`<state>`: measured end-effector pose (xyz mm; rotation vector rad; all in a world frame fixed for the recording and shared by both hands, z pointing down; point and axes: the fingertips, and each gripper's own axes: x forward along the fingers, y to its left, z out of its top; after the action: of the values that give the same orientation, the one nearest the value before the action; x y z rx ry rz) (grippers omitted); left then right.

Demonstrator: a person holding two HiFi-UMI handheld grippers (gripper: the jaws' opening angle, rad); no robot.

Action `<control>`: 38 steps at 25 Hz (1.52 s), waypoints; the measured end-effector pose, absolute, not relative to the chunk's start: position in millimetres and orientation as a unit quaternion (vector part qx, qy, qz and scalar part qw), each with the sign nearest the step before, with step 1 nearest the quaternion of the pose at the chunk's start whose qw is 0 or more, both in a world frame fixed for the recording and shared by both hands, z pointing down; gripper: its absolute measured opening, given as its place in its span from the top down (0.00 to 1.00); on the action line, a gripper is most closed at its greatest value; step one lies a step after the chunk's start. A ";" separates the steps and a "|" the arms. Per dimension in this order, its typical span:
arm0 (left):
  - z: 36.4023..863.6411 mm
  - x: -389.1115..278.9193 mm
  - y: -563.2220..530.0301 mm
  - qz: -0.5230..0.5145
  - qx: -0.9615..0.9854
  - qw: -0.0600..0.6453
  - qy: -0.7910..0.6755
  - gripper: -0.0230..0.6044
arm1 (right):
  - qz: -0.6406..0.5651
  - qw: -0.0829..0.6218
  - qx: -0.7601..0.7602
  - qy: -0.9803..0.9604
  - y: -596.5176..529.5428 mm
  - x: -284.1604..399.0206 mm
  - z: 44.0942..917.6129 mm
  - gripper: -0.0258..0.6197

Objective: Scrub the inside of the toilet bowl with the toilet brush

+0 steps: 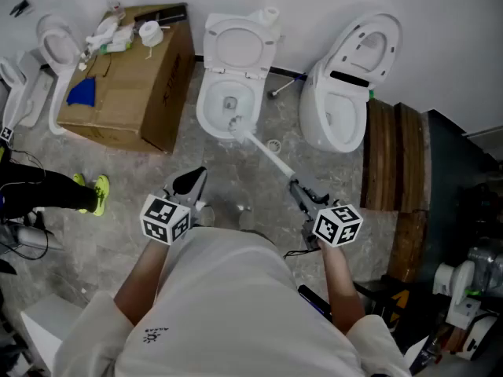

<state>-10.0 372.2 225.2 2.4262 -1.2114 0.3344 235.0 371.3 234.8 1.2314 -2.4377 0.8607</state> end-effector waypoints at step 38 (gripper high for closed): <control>225.1 -71.0 380.7 0.116 0.886 0.195 -0.404 0.99 | 0.315 0.121 0.470 -0.816 387.3 186.6 232.8 0.73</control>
<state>-71.0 380.7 225.1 2.4828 -1.1335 0.3265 186.6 387.3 232.8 1.3731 -2.3825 0.9199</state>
